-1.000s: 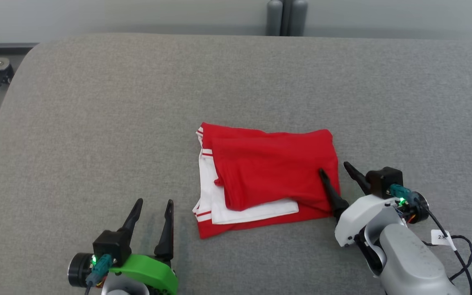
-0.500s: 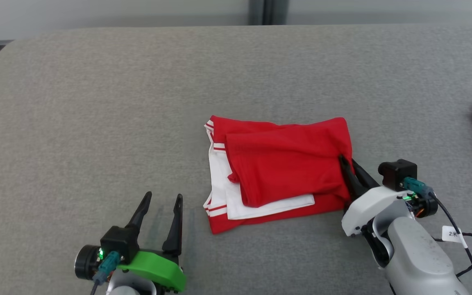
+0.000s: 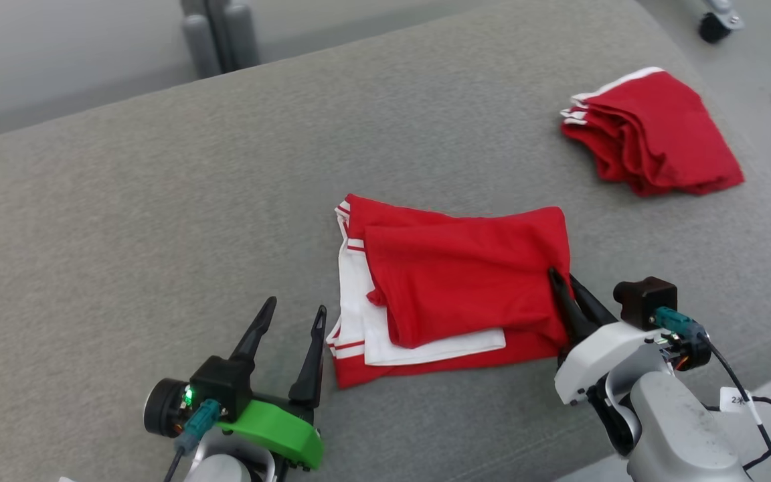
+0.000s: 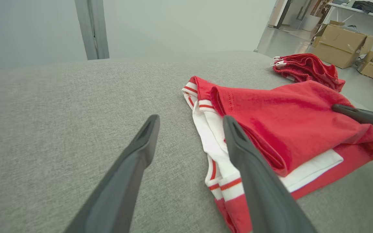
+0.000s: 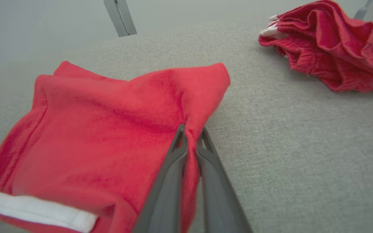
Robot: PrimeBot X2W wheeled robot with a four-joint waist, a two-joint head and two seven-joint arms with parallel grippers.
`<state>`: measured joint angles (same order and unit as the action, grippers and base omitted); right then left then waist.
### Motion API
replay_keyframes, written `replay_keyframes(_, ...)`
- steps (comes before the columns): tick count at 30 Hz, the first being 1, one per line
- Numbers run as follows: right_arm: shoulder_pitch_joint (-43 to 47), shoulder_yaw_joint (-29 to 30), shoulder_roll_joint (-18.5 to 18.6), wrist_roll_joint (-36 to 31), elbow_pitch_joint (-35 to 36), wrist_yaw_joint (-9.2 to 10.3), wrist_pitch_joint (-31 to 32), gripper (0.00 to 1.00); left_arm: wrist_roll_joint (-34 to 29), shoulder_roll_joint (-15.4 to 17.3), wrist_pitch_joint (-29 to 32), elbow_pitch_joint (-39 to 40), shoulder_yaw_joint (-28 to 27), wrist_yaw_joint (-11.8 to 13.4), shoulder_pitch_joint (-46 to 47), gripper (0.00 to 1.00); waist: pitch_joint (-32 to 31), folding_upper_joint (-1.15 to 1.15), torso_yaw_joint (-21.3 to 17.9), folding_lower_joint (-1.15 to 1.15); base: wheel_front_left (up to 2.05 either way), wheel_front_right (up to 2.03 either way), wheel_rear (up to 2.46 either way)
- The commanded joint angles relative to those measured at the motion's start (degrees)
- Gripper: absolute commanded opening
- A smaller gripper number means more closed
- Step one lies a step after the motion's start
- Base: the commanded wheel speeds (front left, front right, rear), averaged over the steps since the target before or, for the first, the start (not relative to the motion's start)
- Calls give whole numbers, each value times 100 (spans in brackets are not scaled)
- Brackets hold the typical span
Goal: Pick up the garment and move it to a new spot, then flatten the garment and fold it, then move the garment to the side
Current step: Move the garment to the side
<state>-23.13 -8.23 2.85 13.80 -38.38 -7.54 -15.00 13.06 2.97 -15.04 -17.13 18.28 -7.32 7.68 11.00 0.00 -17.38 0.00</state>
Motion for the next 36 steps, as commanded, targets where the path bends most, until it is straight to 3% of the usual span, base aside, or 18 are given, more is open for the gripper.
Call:
replay_keyframes(1, 82, -19, 16, -28, 38, 12, -24, 0, -30, 58, -17, -1, -14, -26, 77, 100, -23, 0, -906, 0, 0, 0, 0)
replay_keyframes(9, 37, -149, 14, -224, 115, 12, -23, 0, -49, 150, -17, -19, 21, -25, 20, 100, 94, 0, -1171, 0, 0, 0, 0)
replay_keyframes(20, -1283, -7, 15, -1046, 55, 12, 71, 0, 33, 573, -17, 39, 150, -25, 268, 100, 827, 0, -853, 0, 0, 0, 0)
replay_keyframes(25, -2242, 403, 173, -1498, -46, 12, 425, 0, 77, 826, -17, 104, 192, -26, 394, 100, 1171, 0, -695, 0, 0, 0, 0)
replay_keyframes(35, -3152, 2146, 1238, -2584, -379, 12, 1050, 0, 186, 1029, -4, 102, 444, -26, 745, 100, 1613, 0, -315, 0, 0, 0, 0)
replay_keyframes(36, -3154, 2386, 1324, -2733, -390, 12, 1097, 33, 200, 1042, -4, 90, 444, -26, 775, 100, 1642, 0, -283, 0, 0, 0, 0)
